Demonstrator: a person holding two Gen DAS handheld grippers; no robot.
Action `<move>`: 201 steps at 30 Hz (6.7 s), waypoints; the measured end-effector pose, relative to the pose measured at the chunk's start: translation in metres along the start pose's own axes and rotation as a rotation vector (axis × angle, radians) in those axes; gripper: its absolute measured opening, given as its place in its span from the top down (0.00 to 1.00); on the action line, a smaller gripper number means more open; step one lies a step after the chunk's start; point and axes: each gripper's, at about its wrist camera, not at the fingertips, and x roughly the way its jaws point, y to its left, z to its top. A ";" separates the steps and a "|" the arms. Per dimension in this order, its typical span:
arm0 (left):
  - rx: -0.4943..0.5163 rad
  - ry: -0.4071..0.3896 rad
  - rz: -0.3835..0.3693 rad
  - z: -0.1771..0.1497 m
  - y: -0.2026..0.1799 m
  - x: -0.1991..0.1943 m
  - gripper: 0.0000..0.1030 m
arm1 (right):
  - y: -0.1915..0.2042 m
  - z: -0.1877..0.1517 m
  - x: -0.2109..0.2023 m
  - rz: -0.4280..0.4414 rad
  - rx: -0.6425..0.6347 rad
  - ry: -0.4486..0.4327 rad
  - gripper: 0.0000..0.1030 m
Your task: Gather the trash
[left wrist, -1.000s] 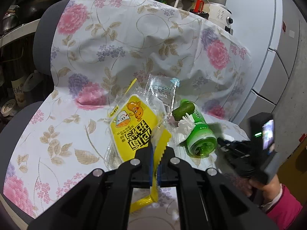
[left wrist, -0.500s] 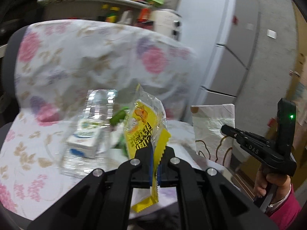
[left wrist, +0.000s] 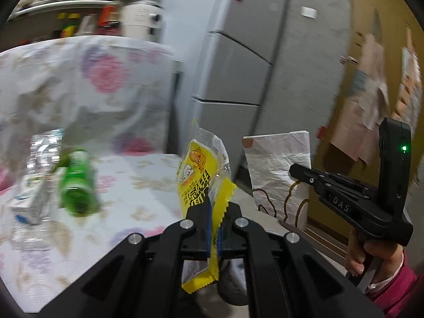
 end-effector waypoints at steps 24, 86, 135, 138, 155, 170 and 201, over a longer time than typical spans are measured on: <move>0.214 0.327 -0.278 -0.095 -0.130 0.173 0.99 | -0.138 -0.169 0.034 -0.256 0.291 0.244 0.98; -0.281 0.104 0.749 -0.023 0.251 -0.067 0.19 | 0.240 0.039 0.192 0.391 -0.198 0.215 0.34; -0.244 0.212 0.614 -0.025 0.264 -0.008 0.35 | 0.242 0.067 0.165 0.464 -0.286 0.085 0.94; -0.246 0.240 0.634 -0.028 0.272 0.007 0.34 | 0.241 0.058 0.171 0.451 -0.321 0.137 1.00; -0.240 0.245 0.650 -0.036 0.279 0.016 0.33 | 0.202 -0.017 0.193 0.491 -0.283 0.307 0.63; -0.245 0.210 0.646 -0.034 0.275 0.007 0.34 | 0.227 -0.007 0.242 0.484 -0.467 0.319 0.58; -0.253 0.289 0.645 -0.031 0.297 0.041 0.29 | 0.214 -0.006 0.183 0.519 -0.278 0.298 0.68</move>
